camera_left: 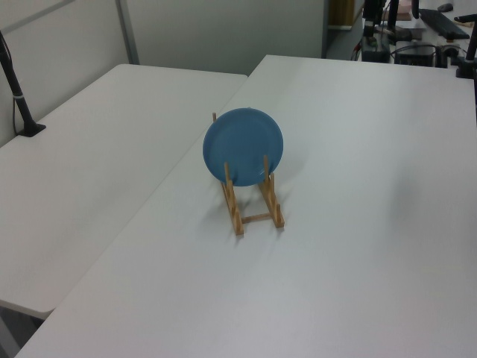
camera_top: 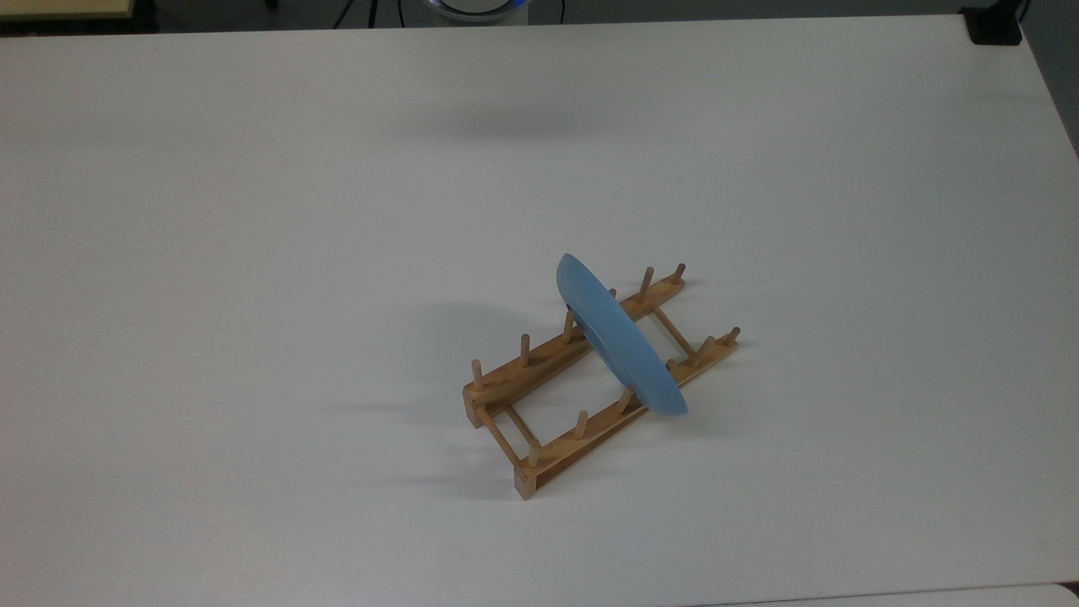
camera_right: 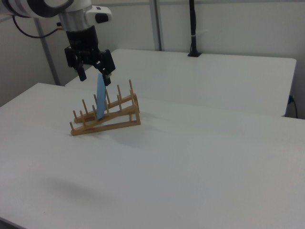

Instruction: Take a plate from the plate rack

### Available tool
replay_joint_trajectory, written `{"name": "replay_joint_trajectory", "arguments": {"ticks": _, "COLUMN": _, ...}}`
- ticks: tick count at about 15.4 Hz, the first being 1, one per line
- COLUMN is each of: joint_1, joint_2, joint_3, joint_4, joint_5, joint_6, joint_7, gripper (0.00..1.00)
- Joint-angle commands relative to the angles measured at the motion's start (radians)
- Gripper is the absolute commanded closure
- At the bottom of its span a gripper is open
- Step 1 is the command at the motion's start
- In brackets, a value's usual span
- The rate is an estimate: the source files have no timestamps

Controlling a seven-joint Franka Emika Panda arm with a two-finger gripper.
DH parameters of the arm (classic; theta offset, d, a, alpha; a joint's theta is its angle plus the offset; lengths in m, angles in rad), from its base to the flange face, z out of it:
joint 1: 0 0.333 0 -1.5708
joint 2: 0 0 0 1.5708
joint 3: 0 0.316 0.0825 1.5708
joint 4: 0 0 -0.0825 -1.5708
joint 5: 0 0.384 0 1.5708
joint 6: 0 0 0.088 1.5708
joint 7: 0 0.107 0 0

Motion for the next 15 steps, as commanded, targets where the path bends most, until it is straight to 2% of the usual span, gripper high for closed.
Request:
{"name": "replay_joint_trajectory", "arguments": {"ticks": 1, "joint_1": 0.009, "joint_2": -0.027, "joint_3": -0.006, "joint_4": -0.039, "joint_5": 0.016, "joint_6": 0.032, "joint_7": -0.010, "gripper": 0.00}}
{"name": "replay_joint_trajectory", "arguments": {"ticks": 10, "joint_1": 0.006, "joint_2": -0.026, "joint_3": -0.008, "joint_4": -0.041, "joint_5": 0.016, "joint_6": 0.035, "joint_7": -0.025, "gripper": 0.00}}
{"name": "replay_joint_trajectory", "arguments": {"ticks": 15, "joint_1": 0.006, "joint_2": -0.023, "joint_3": -0.008, "joint_4": -0.039, "joint_5": 0.013, "joint_6": 0.021, "joint_7": -0.157, "gripper": 0.00}}
